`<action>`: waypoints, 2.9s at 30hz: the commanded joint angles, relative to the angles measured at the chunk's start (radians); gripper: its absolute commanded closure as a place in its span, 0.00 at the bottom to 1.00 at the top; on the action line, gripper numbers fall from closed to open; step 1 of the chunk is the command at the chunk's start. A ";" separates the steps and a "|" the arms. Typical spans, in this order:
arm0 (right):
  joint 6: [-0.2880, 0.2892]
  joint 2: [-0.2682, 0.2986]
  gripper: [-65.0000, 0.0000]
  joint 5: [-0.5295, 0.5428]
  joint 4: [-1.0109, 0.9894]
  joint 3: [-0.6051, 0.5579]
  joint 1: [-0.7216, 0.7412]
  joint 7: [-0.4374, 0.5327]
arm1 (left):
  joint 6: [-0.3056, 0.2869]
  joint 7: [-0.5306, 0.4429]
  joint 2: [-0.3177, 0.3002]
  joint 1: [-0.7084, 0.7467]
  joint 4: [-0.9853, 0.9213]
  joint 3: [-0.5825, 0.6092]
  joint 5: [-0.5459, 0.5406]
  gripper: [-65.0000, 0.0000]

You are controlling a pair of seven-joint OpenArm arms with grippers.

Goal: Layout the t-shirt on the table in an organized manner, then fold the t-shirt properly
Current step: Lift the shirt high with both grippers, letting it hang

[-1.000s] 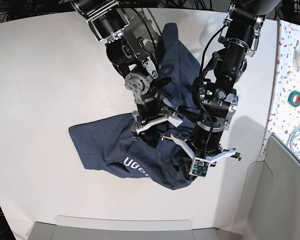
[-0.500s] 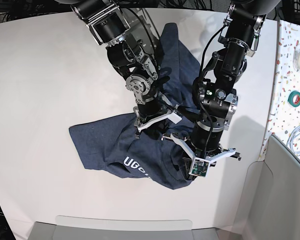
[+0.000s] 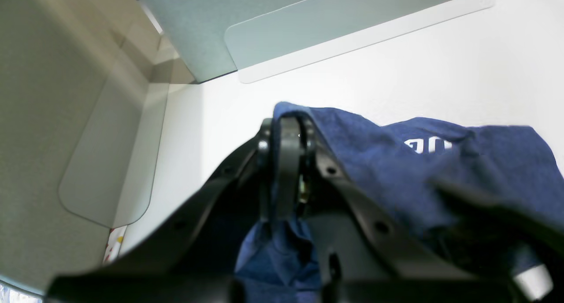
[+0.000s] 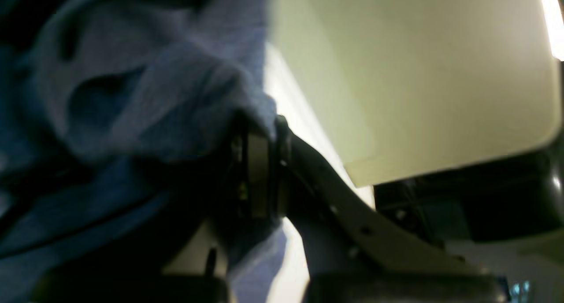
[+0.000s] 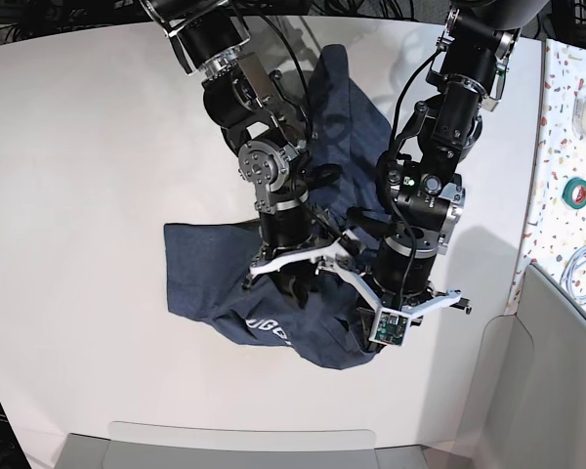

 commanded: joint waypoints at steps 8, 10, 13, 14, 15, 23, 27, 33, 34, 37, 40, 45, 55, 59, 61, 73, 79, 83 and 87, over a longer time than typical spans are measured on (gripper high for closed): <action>-0.038 -0.013 1.00 0.006 0.256 0.002 0.019 -0.066 | -0.003 -0.017 -0.001 -0.018 0.016 -0.181 0.022 1.00; -0.030 -0.011 1.00 0.006 0.295 0.007 0.019 -0.069 | -0.003 -0.017 -0.001 -0.024 0.019 -0.219 0.022 1.00; 0.010 -0.009 1.00 0.006 0.336 0.028 0.011 -0.069 | -0.005 -0.017 -0.001 -0.026 0.019 -0.270 0.022 1.00; 0.014 -0.012 1.00 0.006 0.347 0.038 0.011 -0.069 | -0.005 -0.017 -0.003 -0.026 0.019 -0.286 0.022 1.00; 0.016 -0.013 1.00 0.006 0.352 0.044 0.011 -0.067 | -0.005 -0.017 -0.003 -0.026 0.019 -0.300 0.022 1.00; 0.017 -0.013 1.00 0.007 0.359 0.042 0.088 -0.064 | -0.005 -0.059 -0.009 -0.087 0.021 -0.383 0.022 1.00; 0.017 -0.013 1.00 0.010 0.347 0.042 0.173 -0.063 | -0.006 -0.065 -0.011 -0.156 0.021 -0.418 0.024 1.00; 0.016 -0.013 1.00 0.010 0.290 0.042 0.286 0.026 | -0.006 -0.066 -0.032 -0.279 0.021 -0.431 0.024 1.00; 0.016 -0.013 1.00 0.010 0.279 0.042 0.303 0.049 | -0.006 -0.066 -0.047 -0.305 0.021 -0.426 0.024 1.00; 0.008 -0.013 1.00 0.012 0.247 0.044 0.355 0.089 | -0.006 -0.066 -0.066 -0.377 0.019 -0.425 0.024 1.00; -0.007 -0.013 1.00 0.027 0.224 0.044 0.404 0.128 | -0.006 -0.066 -0.066 -0.447 0.019 -0.425 0.024 1.00; -0.064 -0.013 1.00 0.234 0.223 0.061 0.493 0.128 | -0.006 -0.066 -0.113 -0.555 0.014 -0.420 0.024 1.00; -0.072 -0.013 1.00 0.693 0.223 0.206 0.440 0.128 | -0.006 -0.066 -0.158 -0.691 -0.024 -0.385 0.024 1.00; -0.072 -0.013 1.00 0.751 0.230 0.203 0.289 0.137 | -0.006 -0.097 -0.161 -0.621 -0.048 -0.395 0.024 1.00; -0.072 -0.013 1.00 0.758 0.244 0.177 0.222 0.162 | -0.006 -0.146 -0.166 -0.575 -0.053 -0.395 0.027 1.00; -0.208 -0.013 1.00 0.759 0.256 -0.279 0.160 0.254 | -0.006 -0.189 -0.186 -0.487 -0.056 -0.564 0.025 1.00; -0.289 -0.013 1.00 0.762 0.287 -0.432 0.239 0.255 | -0.006 -0.189 -0.278 -0.498 -0.056 -0.569 0.024 1.00; -0.300 -0.013 1.00 0.847 0.336 -0.435 0.283 0.272 | -0.006 -0.189 -0.294 -0.576 -0.088 -0.514 0.024 1.00; -0.351 -0.013 1.00 0.962 0.341 -0.435 0.312 0.387 | -0.006 -0.189 -0.291 -0.678 -0.141 -0.434 0.024 1.00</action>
